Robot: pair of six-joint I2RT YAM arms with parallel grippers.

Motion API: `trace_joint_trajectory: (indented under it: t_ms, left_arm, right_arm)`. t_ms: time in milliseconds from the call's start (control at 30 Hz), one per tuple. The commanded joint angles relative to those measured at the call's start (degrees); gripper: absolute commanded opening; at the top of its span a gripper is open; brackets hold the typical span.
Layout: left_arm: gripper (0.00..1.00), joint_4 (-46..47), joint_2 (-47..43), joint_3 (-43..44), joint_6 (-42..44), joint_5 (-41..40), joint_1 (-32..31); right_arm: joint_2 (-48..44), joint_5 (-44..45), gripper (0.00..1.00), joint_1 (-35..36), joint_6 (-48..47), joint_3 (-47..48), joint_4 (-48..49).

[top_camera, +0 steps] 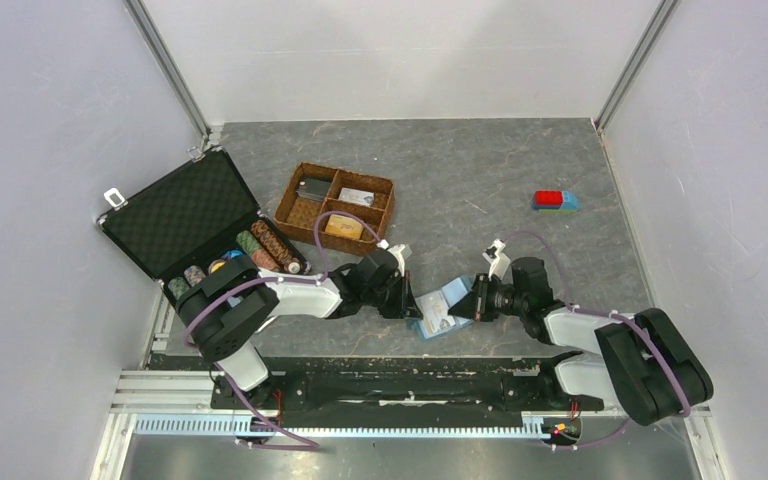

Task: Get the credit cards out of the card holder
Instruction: Remove the credit card from the card holder.

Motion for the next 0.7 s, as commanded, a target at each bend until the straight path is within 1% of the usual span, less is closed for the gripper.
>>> trace_joint_trajectory:
  t_ms: [0,333,533,600,667]
  left_arm:
    - [0.06,-3.69,2.22,-0.74,-0.14,-3.65,-0.71]
    - [0.06,-4.32,1.53,-0.66,0.13,-3.82,-0.71]
    - [0.08,-4.32,-0.11,-0.43,-0.28,-2.9,-0.71]
    - [0.11,-4.33,-0.85,0.23,-1.11,-1.4,-0.67]
    - [0.18,-3.68,-1.77,1.48,-2.07,1.15,-0.66]
  right_arm:
    - [-2.88,-3.33,0.0,-3.21,-3.78,-0.31,-2.55]
    - [-5.0,-5.05,0.0,-8.98,-7.71,0.76,-10.71]
    - [-10.01,-4.51,0.0,-12.87,-8.41,2.81,-15.89]
    - [-12.08,-2.44,0.0,-13.49,-7.62,3.75,-18.21]
    - [-14.72,-1.05,0.0,-13.59,-6.57,4.83,-19.93]
